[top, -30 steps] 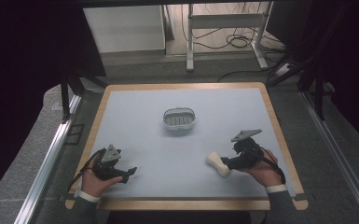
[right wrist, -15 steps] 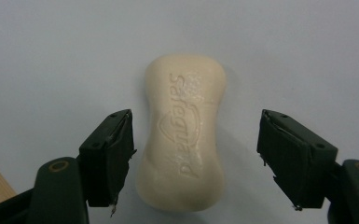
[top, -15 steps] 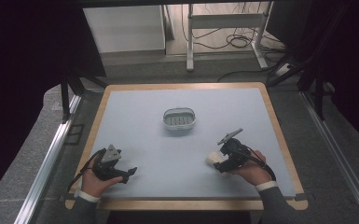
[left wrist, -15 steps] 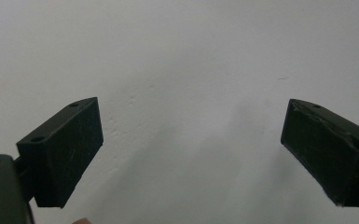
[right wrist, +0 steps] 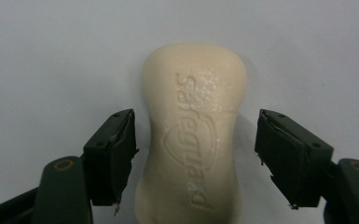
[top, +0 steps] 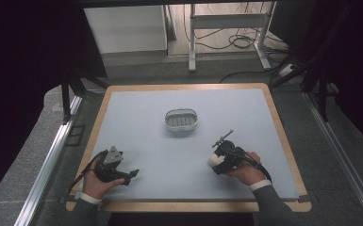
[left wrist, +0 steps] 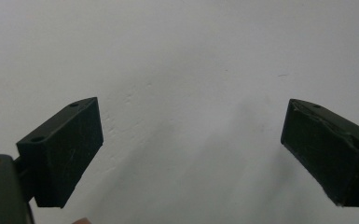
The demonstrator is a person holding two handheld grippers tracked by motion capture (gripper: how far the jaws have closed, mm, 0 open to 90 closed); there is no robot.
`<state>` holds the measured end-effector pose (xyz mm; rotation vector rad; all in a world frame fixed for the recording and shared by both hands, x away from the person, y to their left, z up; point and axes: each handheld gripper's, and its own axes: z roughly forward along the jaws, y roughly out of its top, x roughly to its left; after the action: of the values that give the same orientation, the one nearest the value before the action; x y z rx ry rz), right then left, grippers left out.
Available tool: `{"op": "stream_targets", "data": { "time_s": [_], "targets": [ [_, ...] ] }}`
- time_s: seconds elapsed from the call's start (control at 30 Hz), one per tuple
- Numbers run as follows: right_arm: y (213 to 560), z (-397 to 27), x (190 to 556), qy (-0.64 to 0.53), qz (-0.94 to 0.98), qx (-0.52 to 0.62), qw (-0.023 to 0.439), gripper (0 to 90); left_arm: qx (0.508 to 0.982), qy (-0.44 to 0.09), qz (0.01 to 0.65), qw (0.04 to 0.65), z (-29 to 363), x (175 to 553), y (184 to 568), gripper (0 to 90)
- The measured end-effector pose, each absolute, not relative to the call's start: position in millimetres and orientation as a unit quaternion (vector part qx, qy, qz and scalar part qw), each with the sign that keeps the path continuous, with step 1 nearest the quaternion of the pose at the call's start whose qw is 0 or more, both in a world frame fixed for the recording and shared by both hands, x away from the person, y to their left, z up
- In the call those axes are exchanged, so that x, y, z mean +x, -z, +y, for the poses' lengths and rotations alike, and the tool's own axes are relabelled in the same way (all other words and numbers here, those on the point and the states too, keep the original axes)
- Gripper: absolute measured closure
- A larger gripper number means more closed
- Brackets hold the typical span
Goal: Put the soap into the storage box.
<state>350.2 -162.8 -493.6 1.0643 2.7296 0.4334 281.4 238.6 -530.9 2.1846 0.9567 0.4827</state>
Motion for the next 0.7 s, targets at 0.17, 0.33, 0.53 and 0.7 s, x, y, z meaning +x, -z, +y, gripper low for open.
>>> {"op": "stream_targets", "data": {
  "time_s": [0.17, 0.33, 0.53, 0.7],
  "targets": [
    [497.3, -159.4, 352.7, -0.128, 0.919, 0.362, 0.089, 40.5, 0.842, -0.186, 0.368, 0.347, 238.5, 281.5, 531.1, 6.0],
    [497.0, -158.2, 354.8, -0.121, 0.919, 0.368, 0.074, 49.0, 0.842, -0.186, 0.368, 0.347, 238.6, 281.3, 531.0, 5.9],
    [496.3, -156.6, 356.9, -0.114, 0.921, 0.367, 0.070, 49.5, 0.843, -0.186, 0.368, 0.346, 238.4, 281.6, 531.3, 5.9],
    [490.4, -160.6, 358.5, -0.131, 0.918, 0.368, 0.063, 49.6, 0.843, -0.186, 0.368, 0.346, 238.1, 281.1, 531.3, 5.9]
  ]
}}
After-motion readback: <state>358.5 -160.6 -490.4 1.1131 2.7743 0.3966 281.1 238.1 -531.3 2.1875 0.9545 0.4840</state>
